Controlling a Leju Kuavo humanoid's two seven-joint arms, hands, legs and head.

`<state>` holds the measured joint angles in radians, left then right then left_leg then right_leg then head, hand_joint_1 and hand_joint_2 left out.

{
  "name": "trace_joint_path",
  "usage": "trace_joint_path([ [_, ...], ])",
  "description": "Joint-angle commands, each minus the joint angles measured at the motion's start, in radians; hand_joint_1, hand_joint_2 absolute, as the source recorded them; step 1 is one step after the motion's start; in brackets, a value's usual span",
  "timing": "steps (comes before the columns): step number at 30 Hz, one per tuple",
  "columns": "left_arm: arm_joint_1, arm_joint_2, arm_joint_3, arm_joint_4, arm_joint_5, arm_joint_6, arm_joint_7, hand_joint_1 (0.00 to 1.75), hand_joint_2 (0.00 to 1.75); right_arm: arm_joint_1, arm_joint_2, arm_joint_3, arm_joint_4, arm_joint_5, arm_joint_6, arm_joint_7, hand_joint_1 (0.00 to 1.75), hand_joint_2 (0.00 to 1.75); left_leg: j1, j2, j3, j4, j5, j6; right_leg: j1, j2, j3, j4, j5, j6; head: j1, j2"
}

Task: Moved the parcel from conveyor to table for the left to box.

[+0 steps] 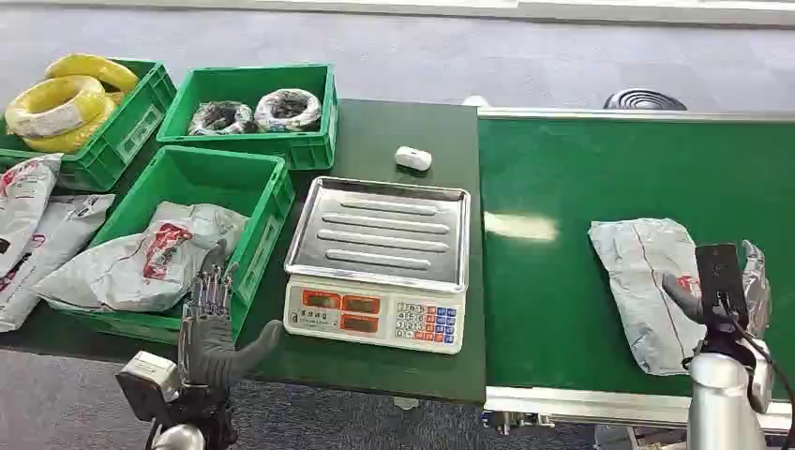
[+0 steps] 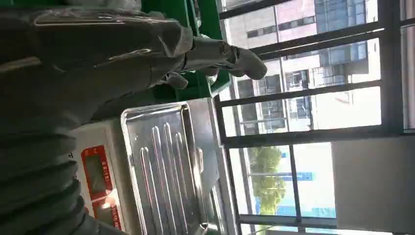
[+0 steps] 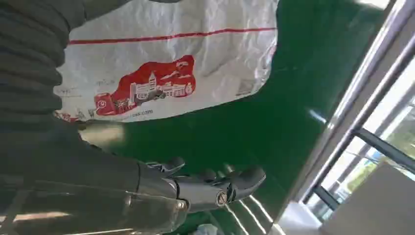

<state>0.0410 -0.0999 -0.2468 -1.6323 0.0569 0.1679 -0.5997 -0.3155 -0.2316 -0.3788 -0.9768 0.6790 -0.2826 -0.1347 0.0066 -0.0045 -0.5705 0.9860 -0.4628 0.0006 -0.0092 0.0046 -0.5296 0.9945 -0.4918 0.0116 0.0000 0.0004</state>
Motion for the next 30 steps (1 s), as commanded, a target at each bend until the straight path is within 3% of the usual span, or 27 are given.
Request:
trace_joint_path([
  [1, -0.033, 0.041, -0.016, 0.094, 0.048, -0.005, 0.006, 0.0, 1.75, -0.185, -0.089, 0.084, 0.595, 0.169, 0.238, 0.103, 0.0, 1.75, 0.0, 0.001, 0.001, -0.002, 0.0, 0.0, 0.0, 0.001, 0.0, -0.002, 0.001, -0.001, 0.0, 0.0],
  [15, -0.02, 0.041, -0.014, 0.079, 0.045, -0.001, 0.007, 0.0, 1.75, -0.192, -0.085, 0.113, 0.627, 0.211, 0.283, 0.163, 0.0, 1.75, 0.0, 0.0, -0.001, -0.001, 0.001, 0.0, 0.0, -0.002, -0.001, -0.001, 0.001, 0.0, 0.0, 0.0],
  [21, -0.017, 0.024, -0.011, 0.069, 0.021, 0.005, 0.014, 0.0, 1.75, -0.183, -0.074, 0.123, 0.659, 0.25, 0.392, 0.244, 0.0, 1.75, 0.001, -0.001, 0.001, -0.001, 0.0, 0.0, 0.001, -0.003, 0.002, -0.002, 0.0, 0.0, 0.0, 0.0],
  [22, -0.017, 0.022, -0.008, 0.064, 0.018, 0.007, 0.018, 0.0, 1.75, -0.19, -0.069, 0.123, 0.659, 0.252, 0.388, 0.245, 0.94, 1.75, 0.001, -0.001, 0.0, -0.002, 0.001, 0.0, 0.001, -0.004, 0.002, -0.003, 0.001, 0.0, 0.0, 0.0],
  [23, -0.011, 0.018, 0.0, 0.052, 0.009, 0.008, 0.025, 0.0, 1.75, -0.205, -0.064, 0.119, 0.657, 0.256, 0.364, 0.252, 1.38, 1.75, 0.001, -0.002, 0.001, -0.003, 0.002, 0.0, 0.001, -0.005, 0.003, -0.004, 0.001, 0.0, 0.001, 0.0],
  [24, -0.003, 0.016, 0.006, 0.042, 0.006, 0.008, 0.027, 0.0, 1.75, -0.218, -0.058, 0.12, 0.651, 0.264, 0.338, 0.264, 1.41, 1.75, 0.001, -0.002, 0.002, -0.002, 0.001, 0.0, 0.001, -0.005, 0.004, -0.003, 0.0, 0.0, 0.001, 0.0],
  [26, 0.021, 0.016, 0.017, 0.013, 0.0, 0.009, 0.03, 0.0, 1.75, -0.246, -0.038, 0.088, 0.619, 0.245, 0.251, 0.27, 1.73, 1.75, 0.001, -0.001, 0.003, -0.001, 0.001, 0.0, 0.001, -0.004, 0.004, -0.003, 0.0, 0.0, 0.001, 0.0],
  [30, 0.035, 0.013, 0.027, -0.006, -0.011, 0.007, 0.034, 0.0, 1.75, -0.276, -0.027, 0.054, 0.579, 0.212, 0.219, 0.257, 1.75, 1.75, 0.0, 0.003, 0.003, 0.0, 0.0, 0.0, 0.0, 0.0, 0.004, -0.001, 0.0, 0.0, 0.0, 0.0],
])
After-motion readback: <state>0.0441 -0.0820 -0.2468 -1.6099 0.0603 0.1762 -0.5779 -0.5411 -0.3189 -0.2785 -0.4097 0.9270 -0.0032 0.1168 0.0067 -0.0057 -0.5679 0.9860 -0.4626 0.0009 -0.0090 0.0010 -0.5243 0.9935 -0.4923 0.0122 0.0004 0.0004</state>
